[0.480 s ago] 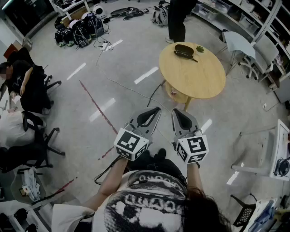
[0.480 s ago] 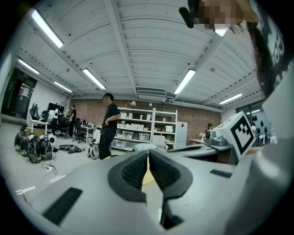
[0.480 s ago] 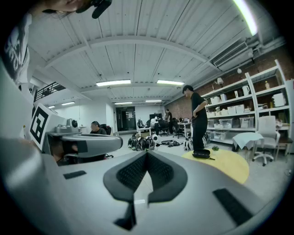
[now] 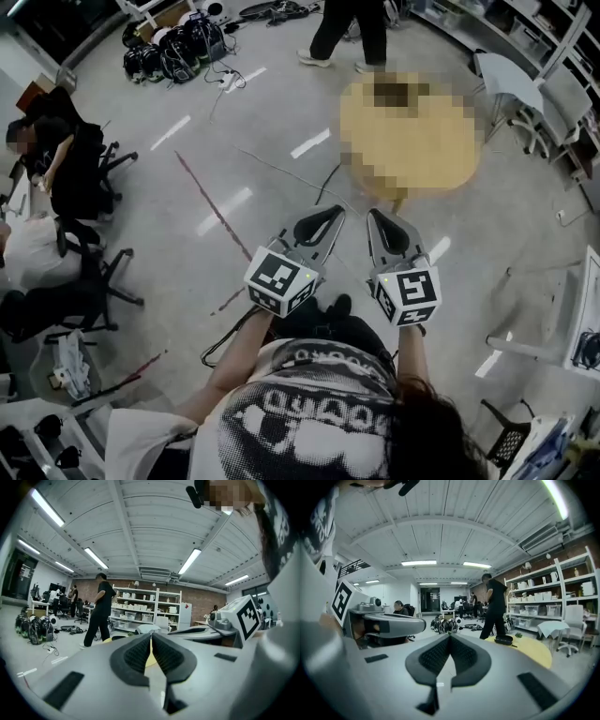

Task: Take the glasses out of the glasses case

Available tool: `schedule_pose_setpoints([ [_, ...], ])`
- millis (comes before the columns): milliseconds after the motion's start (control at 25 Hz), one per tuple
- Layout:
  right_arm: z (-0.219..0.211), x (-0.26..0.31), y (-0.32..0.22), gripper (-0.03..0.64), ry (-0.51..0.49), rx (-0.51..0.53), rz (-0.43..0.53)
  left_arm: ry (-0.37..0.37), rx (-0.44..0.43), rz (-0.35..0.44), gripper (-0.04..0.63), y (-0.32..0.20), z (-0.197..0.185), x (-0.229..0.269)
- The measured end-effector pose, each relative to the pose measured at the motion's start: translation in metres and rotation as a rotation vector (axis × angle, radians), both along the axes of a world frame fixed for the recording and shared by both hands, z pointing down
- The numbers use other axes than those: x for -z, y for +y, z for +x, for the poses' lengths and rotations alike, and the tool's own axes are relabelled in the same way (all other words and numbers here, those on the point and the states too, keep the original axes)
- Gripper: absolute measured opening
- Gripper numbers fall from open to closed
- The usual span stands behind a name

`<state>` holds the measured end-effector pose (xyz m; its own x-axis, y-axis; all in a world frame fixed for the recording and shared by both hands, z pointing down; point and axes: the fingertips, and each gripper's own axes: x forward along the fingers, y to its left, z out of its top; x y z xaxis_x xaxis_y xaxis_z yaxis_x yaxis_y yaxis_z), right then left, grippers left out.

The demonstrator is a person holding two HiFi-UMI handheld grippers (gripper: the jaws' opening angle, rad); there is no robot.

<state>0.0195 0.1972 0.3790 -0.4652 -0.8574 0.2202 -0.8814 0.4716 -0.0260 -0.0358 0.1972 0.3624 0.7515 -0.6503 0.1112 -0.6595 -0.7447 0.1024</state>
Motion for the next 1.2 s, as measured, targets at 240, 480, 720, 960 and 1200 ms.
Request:
schedule_pose_setpoints([
  [240,0.023,-0.007,-0.008,-0.003,-0.001,-0.003,-0.007,-0.013,0.008,-0.015,0.02,-0.006,0.017,-0.008],
  [480,0.048,-0.015,-0.015,-0.003,-0.023,0.008,-0.009,-0.02,0.028,-0.003,0.02,-0.016,0.042,-0.01],
  [720,0.063,-0.027,-0.025,-0.003,-0.059,0.043,-0.044,-0.049,0.07,-0.028,0.02,-0.024,0.054,-0.016],
  [960,0.056,-0.035,-0.049,-0.003,-0.087,0.065,-0.059,-0.076,0.121,-0.047,0.02,-0.042,0.036,-0.023],
  [1200,0.068,-0.039,-0.094,-0.003,-0.09,0.054,-0.061,-0.095,0.105,-0.041,0.02,-0.09,0.047,-0.028],
])
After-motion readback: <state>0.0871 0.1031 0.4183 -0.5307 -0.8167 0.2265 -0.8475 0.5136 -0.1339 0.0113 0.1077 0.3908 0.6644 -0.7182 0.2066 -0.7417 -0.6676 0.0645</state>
